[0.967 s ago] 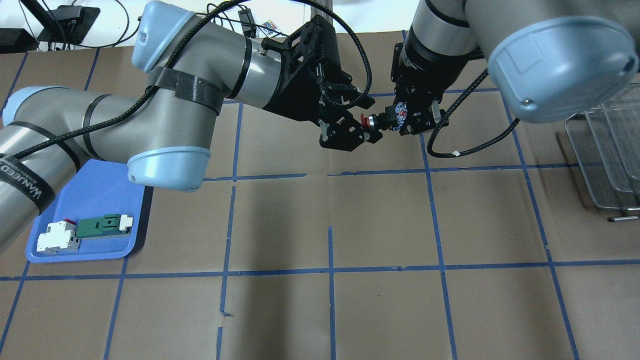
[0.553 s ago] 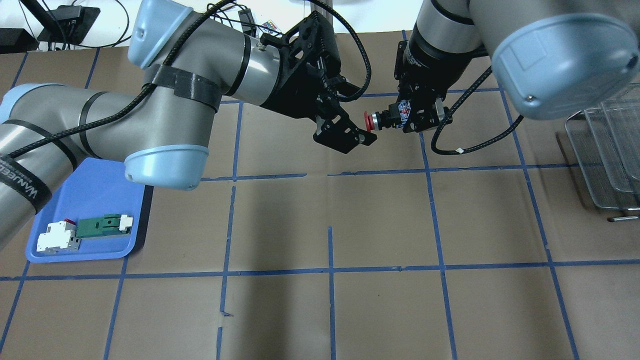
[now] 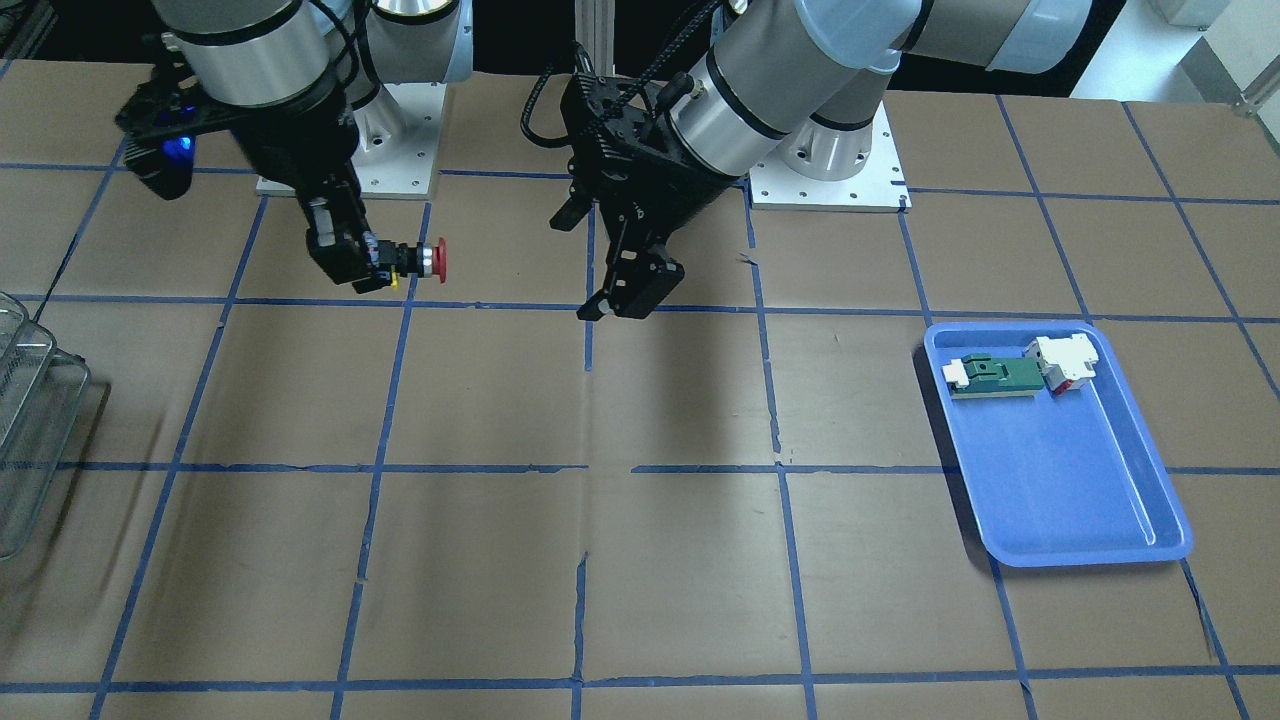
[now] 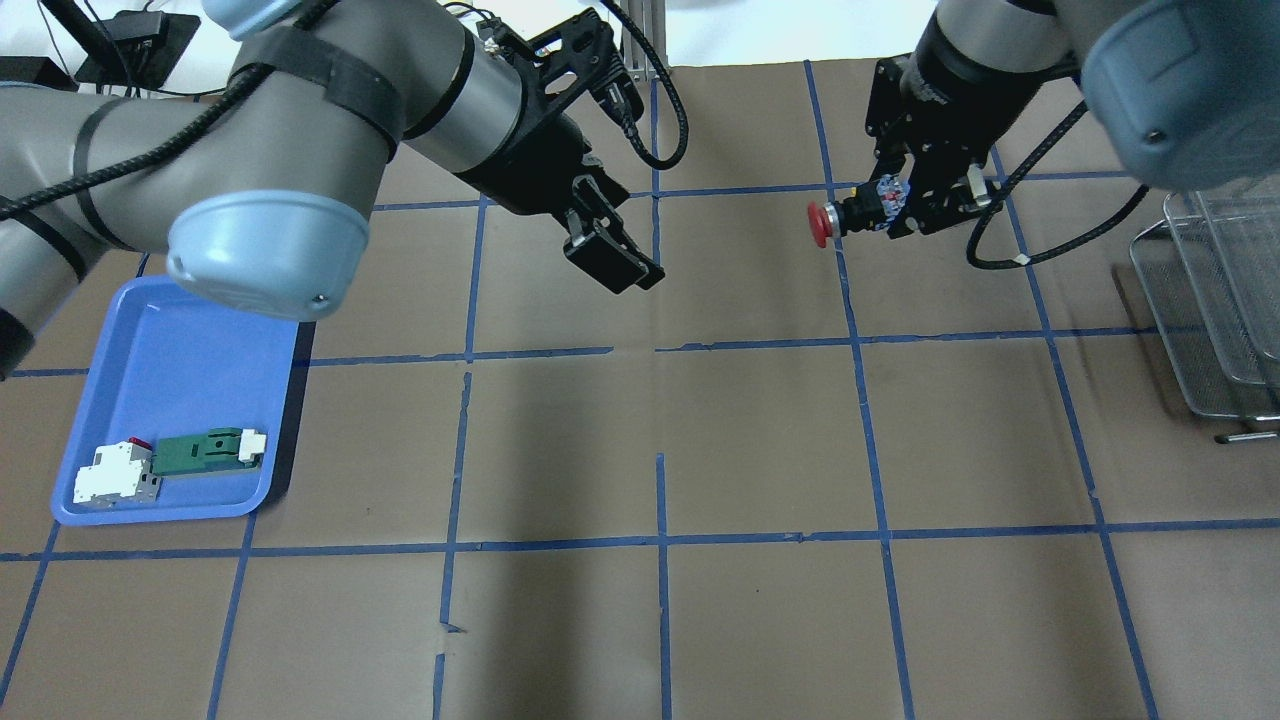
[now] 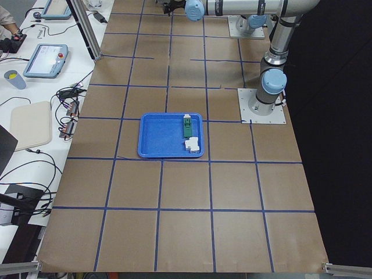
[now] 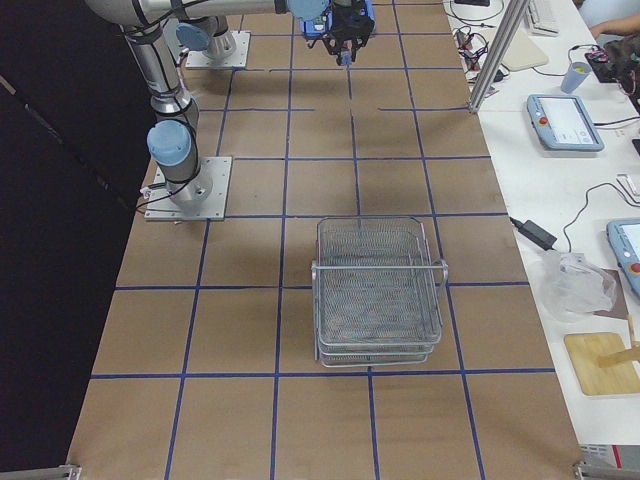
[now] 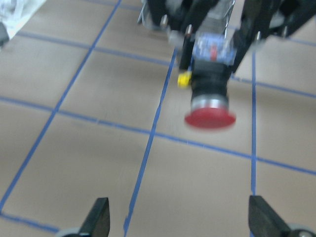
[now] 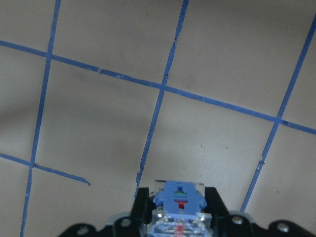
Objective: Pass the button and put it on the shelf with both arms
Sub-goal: 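Open the left gripper and pull it back while right gripper carries button away, then move the button with the right gripper over the wire mesh shelf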
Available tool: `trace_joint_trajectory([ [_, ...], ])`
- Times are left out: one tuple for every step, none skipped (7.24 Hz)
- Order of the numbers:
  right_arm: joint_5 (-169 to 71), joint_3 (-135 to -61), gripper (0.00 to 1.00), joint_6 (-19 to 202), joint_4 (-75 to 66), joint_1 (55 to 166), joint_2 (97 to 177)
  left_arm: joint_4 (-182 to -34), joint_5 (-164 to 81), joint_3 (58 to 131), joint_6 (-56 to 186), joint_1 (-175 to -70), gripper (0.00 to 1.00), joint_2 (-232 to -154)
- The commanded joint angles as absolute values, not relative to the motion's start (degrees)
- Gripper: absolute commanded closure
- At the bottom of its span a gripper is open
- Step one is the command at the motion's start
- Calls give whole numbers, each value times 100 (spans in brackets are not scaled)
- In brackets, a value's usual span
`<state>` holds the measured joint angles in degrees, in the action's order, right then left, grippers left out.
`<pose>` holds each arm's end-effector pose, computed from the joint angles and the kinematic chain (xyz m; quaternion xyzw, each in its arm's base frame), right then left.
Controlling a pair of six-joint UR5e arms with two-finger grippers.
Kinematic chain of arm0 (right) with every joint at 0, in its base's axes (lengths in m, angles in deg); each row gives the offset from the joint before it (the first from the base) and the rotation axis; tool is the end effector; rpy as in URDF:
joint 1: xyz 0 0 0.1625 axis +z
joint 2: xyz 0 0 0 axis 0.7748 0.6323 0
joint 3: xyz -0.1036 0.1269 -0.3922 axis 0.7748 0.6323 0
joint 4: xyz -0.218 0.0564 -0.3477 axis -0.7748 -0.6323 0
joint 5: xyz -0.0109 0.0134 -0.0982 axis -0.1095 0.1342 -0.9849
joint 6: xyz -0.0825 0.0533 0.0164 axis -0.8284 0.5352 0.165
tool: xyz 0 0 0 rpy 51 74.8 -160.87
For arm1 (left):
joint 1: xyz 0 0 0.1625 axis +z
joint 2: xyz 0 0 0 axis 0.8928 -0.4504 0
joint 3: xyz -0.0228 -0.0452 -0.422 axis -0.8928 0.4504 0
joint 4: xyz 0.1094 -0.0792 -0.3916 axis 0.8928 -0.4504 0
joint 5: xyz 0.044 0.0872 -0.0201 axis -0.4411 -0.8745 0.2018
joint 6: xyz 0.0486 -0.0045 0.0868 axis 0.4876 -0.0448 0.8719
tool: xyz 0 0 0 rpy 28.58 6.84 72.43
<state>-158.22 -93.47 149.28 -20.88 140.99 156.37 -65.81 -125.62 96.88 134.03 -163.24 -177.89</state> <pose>0.1422 -0.5049 0.4981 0.6005 0.7981 -0.0043 0.0484 -0.2691 -0.4950 0.4579 -0.5295 -0.8123 0.1497 0.1931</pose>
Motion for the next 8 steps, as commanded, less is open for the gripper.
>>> trace_joint_trajectory([
  [-15873, -9358, 100, 13870, -1998, 13204, 15636, -7313, -13406, 9380, 12573, -15695, 0, -17755],
  [-15882, -9349, 100, 13343, -1971, 12738, 15636, -7480, -14280, 9371, 12535, -15570, 0, -17781],
  [-15873, -9349, 100, 12677, -1927, 12273, 15636, -7481, -14549, 9371, 12274, -15439, 0, -17746],
  [-15899, -9358, 100, 12105, -1909, 11859, 15627, -7473, -14561, 9371, 12028, -15246, 0, -17720],
  [-16030, -9349, 100, 11551, -1787, 11420, 15636, -7473, -14883, 9467, 11599, -15070, 0, -17633],
  [-16049, -9340, 100, 11058, -1786, 10980, 15601, -7481, -14956, 9503, 11325, -14859, 0, -17562],
  [-16040, -9340, 100, 10557, -1795, 10584, 15575, -7516, -14965, 9555, 10983, -14761, 0, -17501],
  [-16049, -9331, 100, 10082, -1847, 10319, 15374, -7438, -14948, 9634, 10596, -14778, 0, -17448],
])
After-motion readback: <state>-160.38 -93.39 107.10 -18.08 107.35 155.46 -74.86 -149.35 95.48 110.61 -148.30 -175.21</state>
